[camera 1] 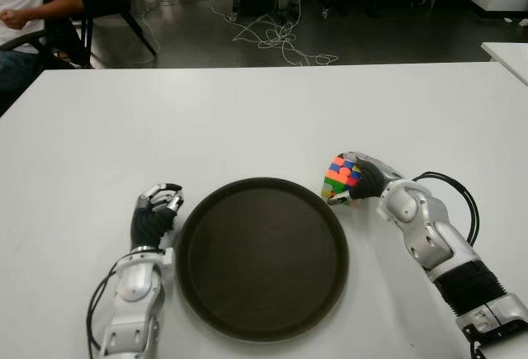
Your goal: Pick up the Rubik's Cube and put it in the plate
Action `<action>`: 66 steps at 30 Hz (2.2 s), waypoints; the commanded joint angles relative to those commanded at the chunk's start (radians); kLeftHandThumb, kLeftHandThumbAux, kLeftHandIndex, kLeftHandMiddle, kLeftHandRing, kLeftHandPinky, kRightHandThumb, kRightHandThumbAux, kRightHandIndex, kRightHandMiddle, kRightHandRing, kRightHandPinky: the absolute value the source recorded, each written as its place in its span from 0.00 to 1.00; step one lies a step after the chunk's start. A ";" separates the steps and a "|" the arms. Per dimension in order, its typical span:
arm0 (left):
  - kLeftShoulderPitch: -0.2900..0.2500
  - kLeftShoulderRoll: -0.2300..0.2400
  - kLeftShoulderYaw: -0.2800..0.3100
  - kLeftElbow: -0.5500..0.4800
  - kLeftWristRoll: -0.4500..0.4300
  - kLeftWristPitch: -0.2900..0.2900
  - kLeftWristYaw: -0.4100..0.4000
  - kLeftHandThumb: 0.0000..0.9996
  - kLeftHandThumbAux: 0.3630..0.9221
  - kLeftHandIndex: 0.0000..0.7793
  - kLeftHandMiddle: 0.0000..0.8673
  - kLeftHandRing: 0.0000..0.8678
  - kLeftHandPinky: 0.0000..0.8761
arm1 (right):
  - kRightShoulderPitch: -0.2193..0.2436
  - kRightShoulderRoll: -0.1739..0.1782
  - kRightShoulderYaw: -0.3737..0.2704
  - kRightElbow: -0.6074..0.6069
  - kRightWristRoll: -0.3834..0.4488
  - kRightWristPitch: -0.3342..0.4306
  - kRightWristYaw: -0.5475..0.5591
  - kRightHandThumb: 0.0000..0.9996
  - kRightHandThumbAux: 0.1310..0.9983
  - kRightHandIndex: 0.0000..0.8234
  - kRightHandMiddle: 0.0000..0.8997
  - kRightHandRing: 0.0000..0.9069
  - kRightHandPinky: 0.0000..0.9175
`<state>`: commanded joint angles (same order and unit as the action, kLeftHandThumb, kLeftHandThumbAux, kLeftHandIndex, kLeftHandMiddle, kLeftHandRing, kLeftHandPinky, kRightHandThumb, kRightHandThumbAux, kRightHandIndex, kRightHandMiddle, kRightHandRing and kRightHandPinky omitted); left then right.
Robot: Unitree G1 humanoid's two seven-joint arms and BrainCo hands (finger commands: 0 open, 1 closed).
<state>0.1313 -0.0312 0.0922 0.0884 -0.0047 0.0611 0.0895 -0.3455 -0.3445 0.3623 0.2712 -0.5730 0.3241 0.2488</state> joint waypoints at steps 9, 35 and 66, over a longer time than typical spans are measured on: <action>-0.001 -0.001 0.005 0.006 -0.005 -0.002 -0.004 0.71 0.61 0.57 0.93 0.95 0.93 | 0.014 0.024 -0.031 0.005 0.017 -0.022 -0.071 0.00 0.68 0.00 0.00 0.01 0.06; -0.001 0.003 0.003 -0.005 -0.006 0.025 -0.008 0.71 0.61 0.57 0.92 0.93 0.91 | 0.041 0.072 -0.078 0.064 0.017 -0.166 -0.347 0.70 0.68 0.51 0.25 0.27 0.34; 0.000 0.004 0.004 0.004 -0.006 0.008 -0.011 0.71 0.61 0.57 0.93 0.94 0.92 | 0.036 0.064 -0.079 0.062 0.026 -0.168 -0.337 0.70 0.69 0.50 0.33 0.36 0.47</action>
<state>0.1309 -0.0272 0.0963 0.0924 -0.0104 0.0686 0.0784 -0.3099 -0.2802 0.2832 0.3337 -0.5474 0.1565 -0.0886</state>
